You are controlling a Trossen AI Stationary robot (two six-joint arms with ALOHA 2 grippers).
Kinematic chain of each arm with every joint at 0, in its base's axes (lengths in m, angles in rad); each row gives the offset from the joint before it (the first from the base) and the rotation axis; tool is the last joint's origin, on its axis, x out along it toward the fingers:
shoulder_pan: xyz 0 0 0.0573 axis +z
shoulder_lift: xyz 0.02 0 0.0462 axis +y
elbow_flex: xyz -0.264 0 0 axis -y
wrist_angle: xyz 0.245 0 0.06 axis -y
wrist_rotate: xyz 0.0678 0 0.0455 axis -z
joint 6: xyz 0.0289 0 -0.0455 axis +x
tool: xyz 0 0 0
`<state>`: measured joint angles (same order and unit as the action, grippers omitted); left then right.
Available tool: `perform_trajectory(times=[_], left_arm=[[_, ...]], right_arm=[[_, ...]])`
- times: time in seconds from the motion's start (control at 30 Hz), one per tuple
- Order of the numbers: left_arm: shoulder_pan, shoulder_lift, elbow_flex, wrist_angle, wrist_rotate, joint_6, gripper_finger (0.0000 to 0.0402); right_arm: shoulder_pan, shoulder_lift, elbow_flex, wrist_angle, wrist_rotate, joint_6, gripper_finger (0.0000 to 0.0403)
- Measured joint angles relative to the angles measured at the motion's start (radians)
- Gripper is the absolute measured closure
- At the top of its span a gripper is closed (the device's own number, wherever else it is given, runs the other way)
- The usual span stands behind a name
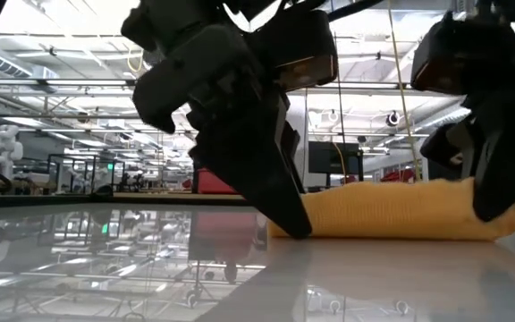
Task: Roll towel
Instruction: Roll the orange microfiber cloth
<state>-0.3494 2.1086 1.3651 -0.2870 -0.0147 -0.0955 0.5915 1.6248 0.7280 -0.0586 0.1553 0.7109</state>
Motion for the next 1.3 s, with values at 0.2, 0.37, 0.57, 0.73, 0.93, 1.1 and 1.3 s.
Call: perform_trajectory(times=[0.2, 0.37, 0.57, 0.73, 0.93, 1.1, 1.3], left_arm=[[-0.019, 0.001, 0.000, -0.003, -0.062, -0.003, 0.0308], [-0.018, -0.008, -0.001, 0.015, -0.024, -0.001, 0.0385], [0.033, -0.016, -0.003, 0.087, 0.308, -0.134, 0.0383], [0.083, -0.016, -0.003, 0.102, 0.487, -0.253, 0.0385], [0.127, -0.014, -0.002, 0.103, 0.571, -0.367, 0.0386], [0.149, -0.014, -0.002, 0.099, 0.590, -0.424, 0.0386], [0.159, -0.014, -0.002, 0.091, 0.582, -0.472, 0.0385]], right_arm=[[-0.001, -0.033, 0.000, 0.024, -0.046, 0.060, 0.0398], [-0.006, -0.043, 0.000, 0.032, -0.102, 0.113, 0.0398], [-0.004, -0.044, 0.000, 0.033, -0.166, 0.176, 0.0398], [-0.012, -0.046, -0.021, 0.040, -0.202, 0.235, 0.0398], [-0.036, -0.046, -0.054, 0.053, -0.237, 0.282, 0.0397], [-0.057, -0.047, -0.072, 0.054, -0.252, 0.284, 0.0390], [-0.079, -0.047, -0.079, 0.053, -0.262, 0.276, 0.0376]])
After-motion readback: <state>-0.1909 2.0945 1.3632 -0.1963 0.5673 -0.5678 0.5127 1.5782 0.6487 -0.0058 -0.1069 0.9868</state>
